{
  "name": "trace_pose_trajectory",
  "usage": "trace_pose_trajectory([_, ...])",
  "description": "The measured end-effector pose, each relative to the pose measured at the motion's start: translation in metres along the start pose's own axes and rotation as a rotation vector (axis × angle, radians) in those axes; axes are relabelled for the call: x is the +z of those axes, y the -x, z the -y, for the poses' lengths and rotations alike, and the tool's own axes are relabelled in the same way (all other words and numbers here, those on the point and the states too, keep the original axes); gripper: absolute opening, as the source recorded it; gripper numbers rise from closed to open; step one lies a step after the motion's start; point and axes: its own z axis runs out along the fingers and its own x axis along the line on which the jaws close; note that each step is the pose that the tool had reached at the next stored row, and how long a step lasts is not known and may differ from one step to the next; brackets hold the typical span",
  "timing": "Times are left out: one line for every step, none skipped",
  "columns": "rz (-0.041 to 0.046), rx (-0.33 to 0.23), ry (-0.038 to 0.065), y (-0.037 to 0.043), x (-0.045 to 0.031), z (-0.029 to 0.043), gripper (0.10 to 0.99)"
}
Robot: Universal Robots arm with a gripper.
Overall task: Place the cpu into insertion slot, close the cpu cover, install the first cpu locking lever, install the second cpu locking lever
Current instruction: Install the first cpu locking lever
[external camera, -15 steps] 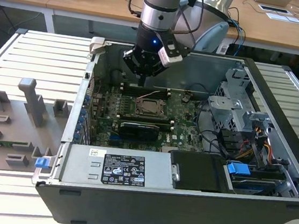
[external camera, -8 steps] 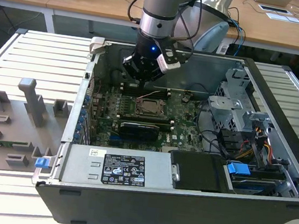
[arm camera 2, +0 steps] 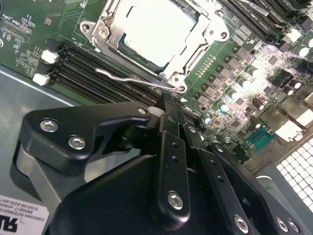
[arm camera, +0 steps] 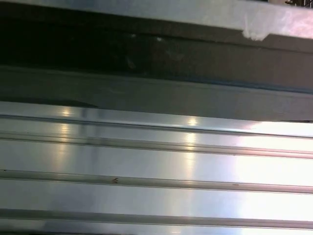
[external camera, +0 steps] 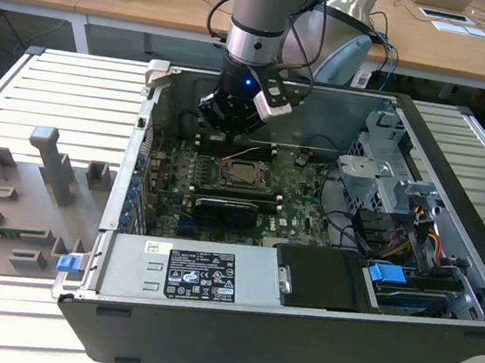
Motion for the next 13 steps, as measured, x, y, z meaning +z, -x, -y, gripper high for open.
trace_pose_trajectory([0.0000, 0.000, 0.000, 0.0000, 0.0008, 0.0000, 0.106])
trace_pose_trajectory([-0.0001, 0.000, 0.000, 0.0001, 0.0016, 0.0000, 0.106])
trace_pose_trajectory([0.0000, 0.000, 0.000, 0.0002, 0.0028, 0.0000, 0.106])
trace_pose_trajectory([-0.0001, 0.000, 0.000, 0.0003, 0.0037, 0.0000, 0.106])
trace_pose_trajectory([-0.0001, 0.000, 0.000, 0.0003, 0.0044, -0.0001, 0.106])
trace_pose_trajectory([-0.0001, 0.000, 0.000, 0.0004, 0.0062, -0.0001, 0.106])
trace_pose_trajectory([-0.0001, 0.000, 0.000, 0.0005, 0.0075, -0.0001, 0.106])
trace_pose_trajectory([0.0000, 0.000, 0.000, 0.0006, 0.0087, -0.0001, 0.106])
trace_pose_trajectory([-0.0001, 0.000, 0.000, 0.0007, 0.0104, -0.0002, 0.106])
trace_pose_trajectory([-0.0001, 0.000, 0.000, 0.0009, 0.0122, -0.0002, 0.106])
trace_pose_trajectory([-0.0001, 0.000, 0.000, 0.0010, 0.0138, -0.0003, 0.106])
trace_pose_trajectory([-0.0002, 0.000, 0.000, 0.0010, 0.0149, -0.0003, 0.106])
trace_pose_trajectory([-0.0001, 0.000, 0.000, 0.0011, 0.0160, -0.0003, 0.106])
